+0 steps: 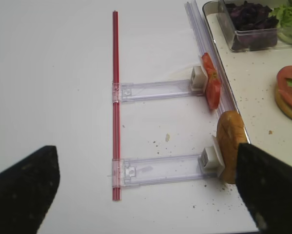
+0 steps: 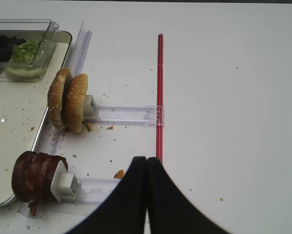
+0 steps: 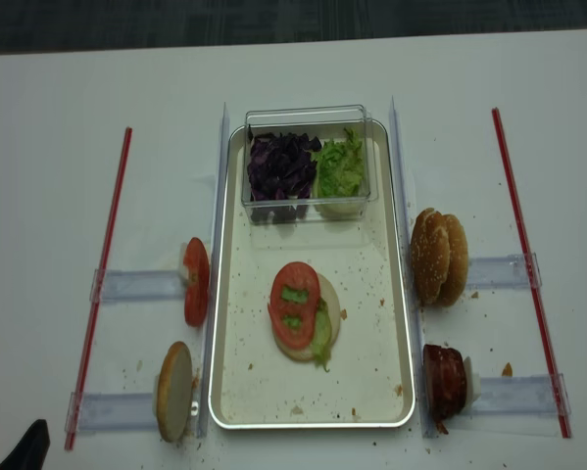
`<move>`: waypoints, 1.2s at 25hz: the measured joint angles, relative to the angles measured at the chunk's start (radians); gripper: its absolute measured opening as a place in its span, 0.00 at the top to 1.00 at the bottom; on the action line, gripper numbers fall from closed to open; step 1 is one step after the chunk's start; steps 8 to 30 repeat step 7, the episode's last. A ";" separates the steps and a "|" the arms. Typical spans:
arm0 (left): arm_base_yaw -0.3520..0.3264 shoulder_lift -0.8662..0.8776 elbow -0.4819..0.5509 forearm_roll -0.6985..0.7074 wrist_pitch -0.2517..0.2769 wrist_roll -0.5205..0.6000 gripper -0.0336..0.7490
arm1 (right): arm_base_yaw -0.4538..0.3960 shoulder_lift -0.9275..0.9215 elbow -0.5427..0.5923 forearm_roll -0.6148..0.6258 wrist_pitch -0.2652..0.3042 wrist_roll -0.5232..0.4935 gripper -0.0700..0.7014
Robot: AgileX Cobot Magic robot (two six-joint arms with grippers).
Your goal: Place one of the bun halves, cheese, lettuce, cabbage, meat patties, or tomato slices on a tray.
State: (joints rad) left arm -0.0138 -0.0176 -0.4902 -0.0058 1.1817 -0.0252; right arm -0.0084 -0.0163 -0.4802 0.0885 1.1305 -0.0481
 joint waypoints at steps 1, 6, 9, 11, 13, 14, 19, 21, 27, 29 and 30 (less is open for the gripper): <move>0.000 0.000 0.000 0.000 0.000 0.000 0.10 | 0.000 0.000 0.000 0.000 0.000 0.000 0.86; 0.000 0.000 0.000 0.000 0.000 0.000 0.10 | 0.000 0.000 0.000 0.000 0.000 0.000 0.86; 0.000 0.000 0.000 0.000 0.000 0.000 0.10 | 0.000 0.000 0.000 0.000 0.000 0.000 0.86; 0.000 0.000 0.000 0.000 0.000 0.000 0.10 | 0.000 0.000 0.000 0.000 0.000 0.000 0.86; 0.000 0.000 0.000 0.000 0.000 0.000 0.10 | 0.000 0.000 0.000 0.000 0.000 0.000 0.86; 0.000 0.000 0.000 0.000 0.000 0.000 0.10 | 0.000 0.000 0.000 0.000 0.000 0.000 0.86; 0.000 0.000 0.000 0.000 0.000 0.000 0.10 | 0.000 0.000 0.000 0.000 0.000 0.000 0.86; 0.000 0.000 0.000 0.000 0.000 0.000 0.10 | 0.000 0.000 0.000 0.000 0.000 0.000 0.86; 0.000 0.000 0.000 0.000 0.000 0.000 0.10 | 0.000 0.000 0.000 0.000 0.000 0.000 0.86; 0.000 0.000 0.000 0.000 0.000 0.000 0.10 | 0.000 0.000 0.000 0.000 0.000 0.000 0.86; 0.000 0.000 0.000 0.000 0.000 0.000 0.10 | 0.000 0.000 0.000 0.000 0.000 0.000 0.86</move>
